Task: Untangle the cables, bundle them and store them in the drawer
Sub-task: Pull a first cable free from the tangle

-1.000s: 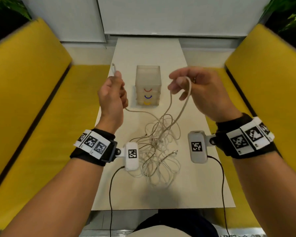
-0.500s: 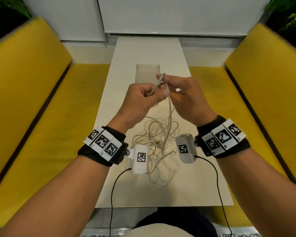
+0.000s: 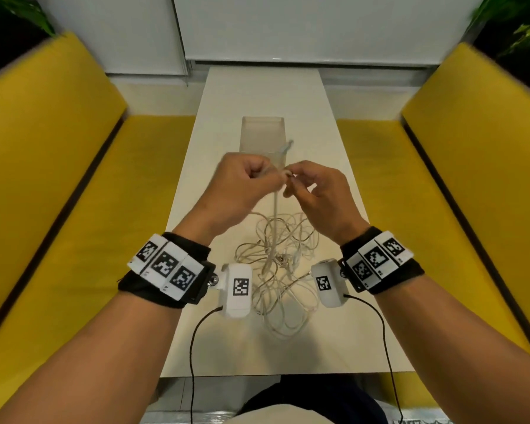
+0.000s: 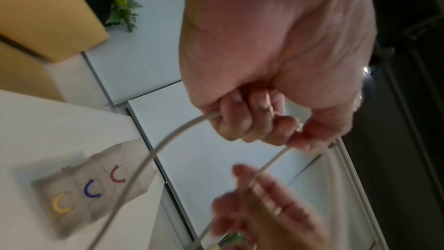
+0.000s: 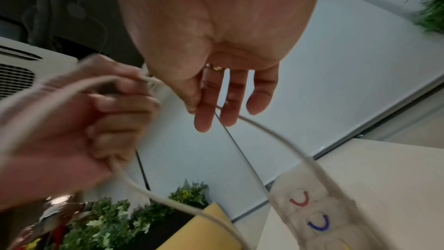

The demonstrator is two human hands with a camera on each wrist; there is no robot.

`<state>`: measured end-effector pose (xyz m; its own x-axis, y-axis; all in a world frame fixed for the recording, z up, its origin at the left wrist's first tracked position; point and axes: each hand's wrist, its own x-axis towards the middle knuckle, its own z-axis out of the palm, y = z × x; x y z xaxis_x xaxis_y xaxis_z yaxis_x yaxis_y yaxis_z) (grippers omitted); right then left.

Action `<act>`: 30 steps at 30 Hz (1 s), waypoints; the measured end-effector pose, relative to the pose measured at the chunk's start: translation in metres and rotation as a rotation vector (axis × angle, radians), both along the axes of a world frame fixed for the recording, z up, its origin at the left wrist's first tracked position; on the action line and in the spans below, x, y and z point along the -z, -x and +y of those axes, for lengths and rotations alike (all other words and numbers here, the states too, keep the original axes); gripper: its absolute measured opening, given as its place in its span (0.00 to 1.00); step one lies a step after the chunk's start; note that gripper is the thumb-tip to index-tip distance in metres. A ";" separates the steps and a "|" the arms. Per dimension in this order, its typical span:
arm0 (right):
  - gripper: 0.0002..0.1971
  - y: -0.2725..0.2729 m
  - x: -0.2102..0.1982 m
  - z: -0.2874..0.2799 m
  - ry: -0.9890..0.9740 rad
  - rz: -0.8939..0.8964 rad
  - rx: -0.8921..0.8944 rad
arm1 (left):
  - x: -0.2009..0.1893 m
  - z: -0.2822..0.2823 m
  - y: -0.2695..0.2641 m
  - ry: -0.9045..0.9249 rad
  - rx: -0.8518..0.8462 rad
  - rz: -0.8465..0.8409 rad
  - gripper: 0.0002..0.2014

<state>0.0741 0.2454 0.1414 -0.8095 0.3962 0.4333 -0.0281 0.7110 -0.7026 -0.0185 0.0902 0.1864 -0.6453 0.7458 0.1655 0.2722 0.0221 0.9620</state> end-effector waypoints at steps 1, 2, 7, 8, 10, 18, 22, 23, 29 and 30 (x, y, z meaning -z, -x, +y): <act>0.08 0.001 0.006 0.005 -0.014 -0.064 0.041 | -0.004 -0.004 0.004 -0.069 -0.017 -0.082 0.14; 0.09 0.001 0.013 0.011 -0.018 -0.156 0.069 | -0.009 -0.008 0.007 -0.149 -0.022 -0.168 0.11; 0.10 -0.008 0.063 0.032 0.012 -0.513 0.078 | -0.036 -0.029 0.021 -0.445 0.044 -0.350 0.09; 0.10 -0.010 0.068 0.034 0.017 -0.513 0.086 | -0.038 -0.031 0.022 -0.470 0.035 -0.346 0.08; 0.10 -0.013 0.069 0.035 0.083 -0.405 0.140 | -0.037 -0.034 0.026 -0.498 -0.014 -0.321 0.09; 0.11 -0.024 0.017 0.074 0.429 0.080 0.461 | -0.007 -0.033 0.044 -0.469 -0.327 -0.441 0.20; 0.08 -0.043 0.032 0.103 0.771 -0.063 0.693 | 0.006 -0.034 0.050 -0.559 -0.400 -0.528 0.23; 0.08 -0.049 0.039 0.111 0.851 -0.078 0.734 | 0.008 -0.035 0.053 -0.595 -0.407 -0.556 0.23; 0.07 -0.059 0.065 0.138 1.094 0.102 0.881 | 0.019 -0.042 0.073 -0.819 -0.496 -0.637 0.20; 0.08 -0.057 0.065 0.140 1.102 0.197 0.888 | 0.020 -0.042 0.075 -0.837 -0.516 -0.630 0.19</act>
<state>0.1311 0.3850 0.0768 -0.0824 0.9335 -0.3489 -0.0310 -0.3523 -0.9354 -0.0931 0.0482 0.1668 -0.9833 0.1807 0.0238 -0.1147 -0.7148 0.6899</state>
